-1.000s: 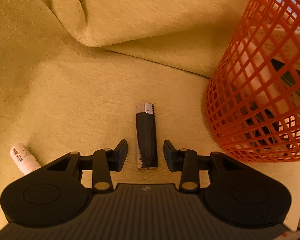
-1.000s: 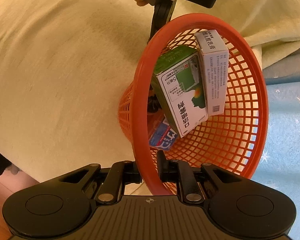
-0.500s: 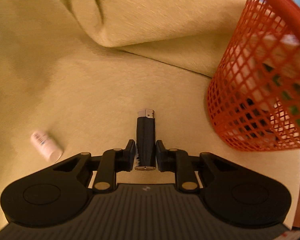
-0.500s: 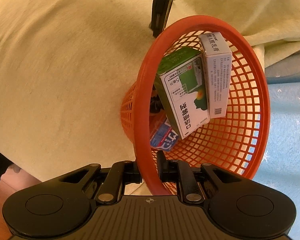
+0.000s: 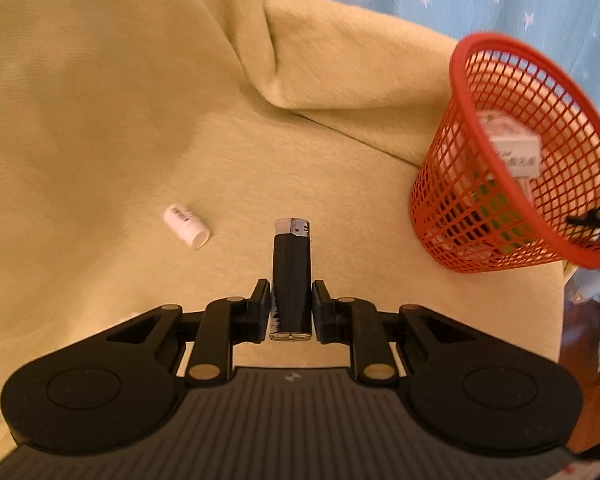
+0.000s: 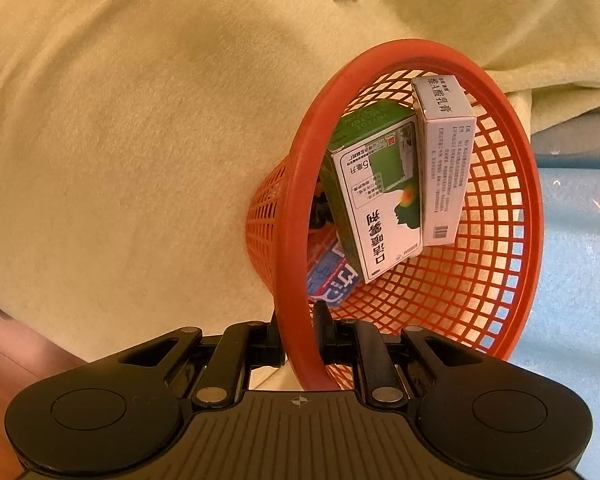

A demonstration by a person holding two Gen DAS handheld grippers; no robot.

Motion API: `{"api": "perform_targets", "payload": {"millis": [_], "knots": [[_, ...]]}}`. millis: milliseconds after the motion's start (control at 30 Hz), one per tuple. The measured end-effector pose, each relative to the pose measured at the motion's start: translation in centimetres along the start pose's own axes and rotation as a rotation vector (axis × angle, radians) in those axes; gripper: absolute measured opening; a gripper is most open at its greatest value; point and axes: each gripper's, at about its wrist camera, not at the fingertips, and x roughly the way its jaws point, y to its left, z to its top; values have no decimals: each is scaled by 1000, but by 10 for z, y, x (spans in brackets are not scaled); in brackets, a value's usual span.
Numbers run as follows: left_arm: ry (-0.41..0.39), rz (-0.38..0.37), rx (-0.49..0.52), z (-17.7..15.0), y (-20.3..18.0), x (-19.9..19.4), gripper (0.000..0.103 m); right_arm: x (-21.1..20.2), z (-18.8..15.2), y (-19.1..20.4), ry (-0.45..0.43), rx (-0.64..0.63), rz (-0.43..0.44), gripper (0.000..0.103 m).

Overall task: Organize objects
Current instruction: 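Lift the black lighter and carry it toward the basket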

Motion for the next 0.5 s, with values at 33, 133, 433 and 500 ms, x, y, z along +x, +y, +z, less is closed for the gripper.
{"api": "perform_targets", "payload": {"millis": [33,133,433,500], "knots": [[-5,6,-13,-1,-1,-8,17,-1,0,1,1,4,0,10],[-22,23,-50,-3,-5,-33,17,-3,1,2,-4,5,-3,10],[-71,15,-89,-7,-27,-85,17,-7,5,2,17,70,-13,10],[-81,-8,-71,-4,-31,-93,17,-7,9,4,26,86,-18,10]]}}
